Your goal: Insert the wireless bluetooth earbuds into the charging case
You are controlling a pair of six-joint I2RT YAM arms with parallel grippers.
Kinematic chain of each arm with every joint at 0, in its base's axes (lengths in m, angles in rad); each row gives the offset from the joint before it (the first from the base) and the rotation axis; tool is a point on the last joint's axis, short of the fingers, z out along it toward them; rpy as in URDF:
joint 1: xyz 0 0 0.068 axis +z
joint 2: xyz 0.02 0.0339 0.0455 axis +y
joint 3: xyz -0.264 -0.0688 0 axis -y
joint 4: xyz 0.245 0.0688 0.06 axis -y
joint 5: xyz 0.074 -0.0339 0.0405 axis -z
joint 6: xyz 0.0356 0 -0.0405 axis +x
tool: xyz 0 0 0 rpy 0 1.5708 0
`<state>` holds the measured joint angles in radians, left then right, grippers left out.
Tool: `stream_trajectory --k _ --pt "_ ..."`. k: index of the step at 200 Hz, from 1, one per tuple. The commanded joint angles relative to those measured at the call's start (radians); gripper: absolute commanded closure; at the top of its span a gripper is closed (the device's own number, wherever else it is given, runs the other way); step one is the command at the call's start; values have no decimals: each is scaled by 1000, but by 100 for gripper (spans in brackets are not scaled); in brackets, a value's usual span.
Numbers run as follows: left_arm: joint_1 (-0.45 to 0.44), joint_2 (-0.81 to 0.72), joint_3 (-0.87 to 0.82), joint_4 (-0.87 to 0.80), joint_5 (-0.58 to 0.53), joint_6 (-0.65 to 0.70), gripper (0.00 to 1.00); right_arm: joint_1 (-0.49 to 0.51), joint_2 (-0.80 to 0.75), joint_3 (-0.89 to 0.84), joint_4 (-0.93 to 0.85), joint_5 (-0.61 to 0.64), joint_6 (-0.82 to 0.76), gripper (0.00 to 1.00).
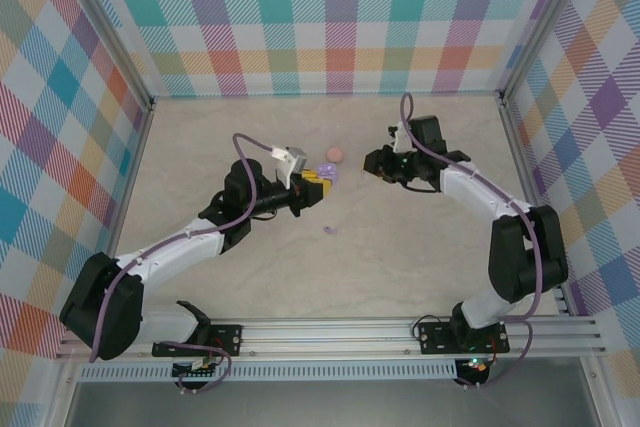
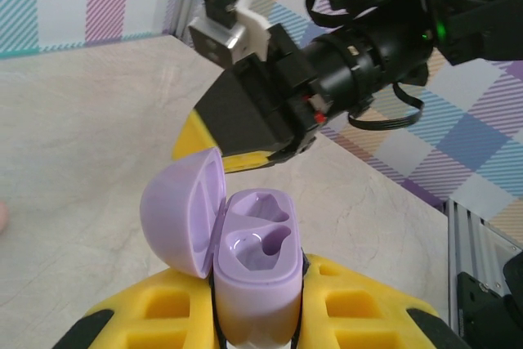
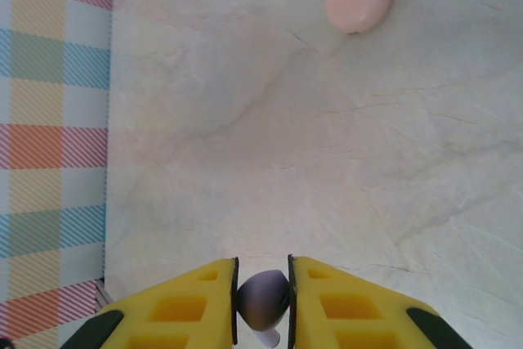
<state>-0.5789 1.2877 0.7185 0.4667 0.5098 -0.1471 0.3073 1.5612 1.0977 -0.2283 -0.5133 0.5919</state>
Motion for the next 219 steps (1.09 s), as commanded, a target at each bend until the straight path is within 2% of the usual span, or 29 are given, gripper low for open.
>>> stream_trajectory --k 1,143,219 --pt "12 8 -9 59 -34 -22 80 -5 -59 -23 58 -61 15 77" --pt "11 45 -5 115 11 -49 80 3 -291 -53 173 -181 13 75" --pt "1 53 -11 164 68 -16 80 86 -345 -49 232 -187 -18 74"
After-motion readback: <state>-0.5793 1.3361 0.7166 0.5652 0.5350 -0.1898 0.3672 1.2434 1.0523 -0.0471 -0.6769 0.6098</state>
